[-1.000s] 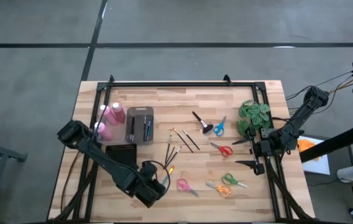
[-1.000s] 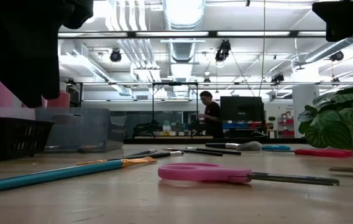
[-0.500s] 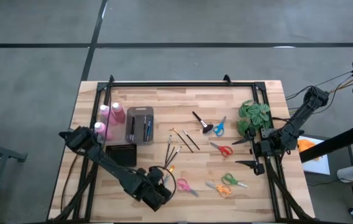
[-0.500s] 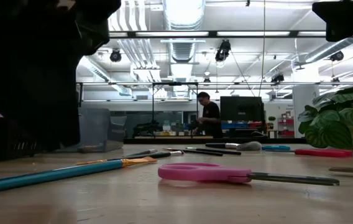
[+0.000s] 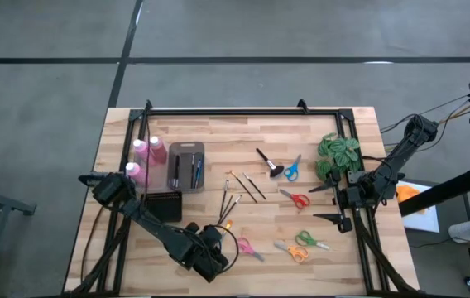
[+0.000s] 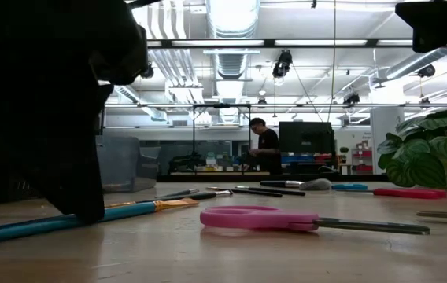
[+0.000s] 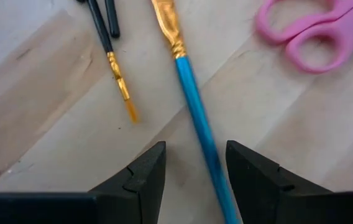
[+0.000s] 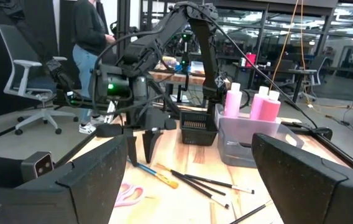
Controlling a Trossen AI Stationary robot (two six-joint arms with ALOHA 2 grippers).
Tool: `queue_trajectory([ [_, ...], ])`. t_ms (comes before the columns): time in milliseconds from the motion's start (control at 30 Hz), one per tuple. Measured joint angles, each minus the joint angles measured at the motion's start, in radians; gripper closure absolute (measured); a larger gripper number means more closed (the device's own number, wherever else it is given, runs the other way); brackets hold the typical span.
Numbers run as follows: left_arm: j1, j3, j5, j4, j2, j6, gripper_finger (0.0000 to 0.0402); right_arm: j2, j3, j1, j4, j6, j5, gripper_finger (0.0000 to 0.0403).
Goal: Pick & Place Paint Supplies
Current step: Put the left blue brush into the black bin
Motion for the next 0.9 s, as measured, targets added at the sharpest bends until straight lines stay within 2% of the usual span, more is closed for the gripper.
queue_trajectory([
  [433, 0.006, 0.003, 0.015, -0.042, 0.008, -0.033, 0.024, 0.0, 0.0, 0.0, 0.0, 0.0, 0.0, 0.0062],
  [733, 0.008, 0.002, 0.014, -0.07, 0.008, -0.062, 0.0331, 0.0, 0.0, 0.0, 0.0, 0.001, 0.0, 0.0062],
  [900, 0.008, 0.002, 0.015, -0.075, 0.008, -0.062, 0.0367, 0.0, 0.0, 0.0, 0.0, 0.002, 0.0, 0.0062],
])
